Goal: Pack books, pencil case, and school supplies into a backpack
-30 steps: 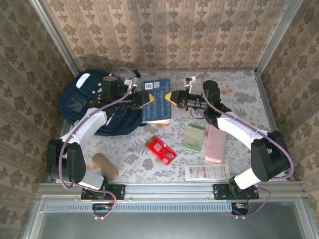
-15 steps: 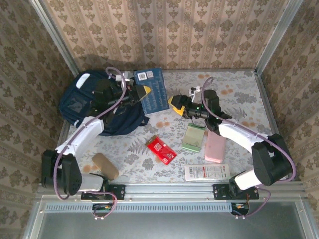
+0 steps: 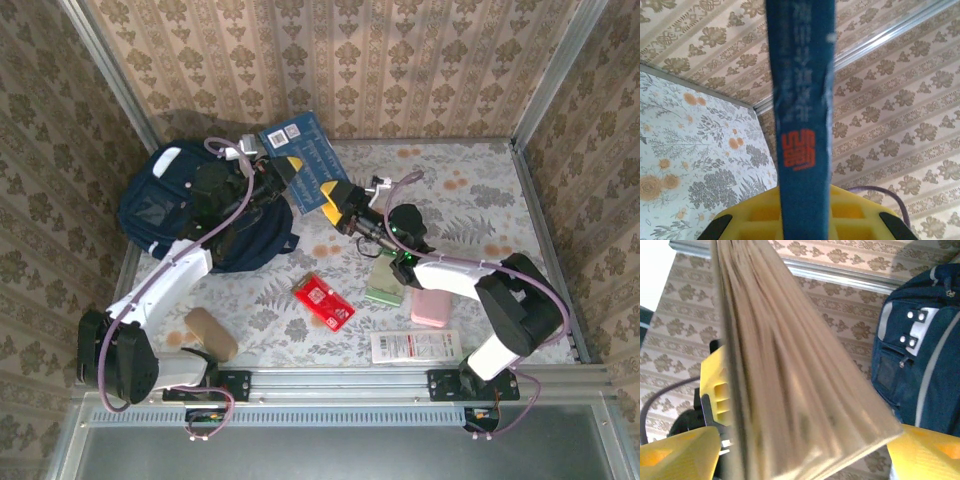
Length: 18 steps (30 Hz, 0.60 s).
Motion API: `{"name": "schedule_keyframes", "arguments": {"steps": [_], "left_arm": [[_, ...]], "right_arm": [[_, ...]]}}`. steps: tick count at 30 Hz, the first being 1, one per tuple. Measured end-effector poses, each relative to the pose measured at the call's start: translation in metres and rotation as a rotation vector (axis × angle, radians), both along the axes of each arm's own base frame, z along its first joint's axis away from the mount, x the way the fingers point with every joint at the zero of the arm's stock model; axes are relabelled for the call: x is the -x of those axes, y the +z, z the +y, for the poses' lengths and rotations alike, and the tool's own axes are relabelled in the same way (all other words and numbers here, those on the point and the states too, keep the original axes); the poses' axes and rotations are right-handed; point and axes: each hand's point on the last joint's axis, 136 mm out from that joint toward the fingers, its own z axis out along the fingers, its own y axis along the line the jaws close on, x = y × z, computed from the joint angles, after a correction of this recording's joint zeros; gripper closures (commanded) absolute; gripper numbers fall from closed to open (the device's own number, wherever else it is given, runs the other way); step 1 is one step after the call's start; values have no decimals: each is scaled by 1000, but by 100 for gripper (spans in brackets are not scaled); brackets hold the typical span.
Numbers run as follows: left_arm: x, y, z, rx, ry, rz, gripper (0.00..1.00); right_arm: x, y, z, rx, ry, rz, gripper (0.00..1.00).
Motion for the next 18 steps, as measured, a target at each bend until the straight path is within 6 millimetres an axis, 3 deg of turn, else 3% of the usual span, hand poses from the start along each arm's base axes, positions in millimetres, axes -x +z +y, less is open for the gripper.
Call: {"name": "schedule_keyframes", "arguments": {"steps": [4, 8, 10, 13, 15, 17, 18], "left_arm": [[-3, -10, 2, 4, 38, 31, 100], [-6, -26, 4, -11, 73, 74, 100], [-7, -34, 6, -18, 86, 91, 100], [-9, -44, 8, -25, 104, 120, 98], [-9, -48, 9, -32, 110, 133, 88], [-9, -52, 10, -49, 115, 141, 61], [-9, -56, 10, -62, 114, 148, 54]], "right_arm": [[-8, 5, -4, -36, -47, -1, 28], [-15, 17, -7, -51, -87, -23, 54], [-19, 19, -6, -58, -96, -23, 61], [-26, 9, -2, -48, -97, -1, 76], [-29, -2, 0, -23, -99, 26, 87], [-30, -10, 1, 7, -102, 43, 97], [-31, -13, 0, 23, -106, 49, 100]]}}
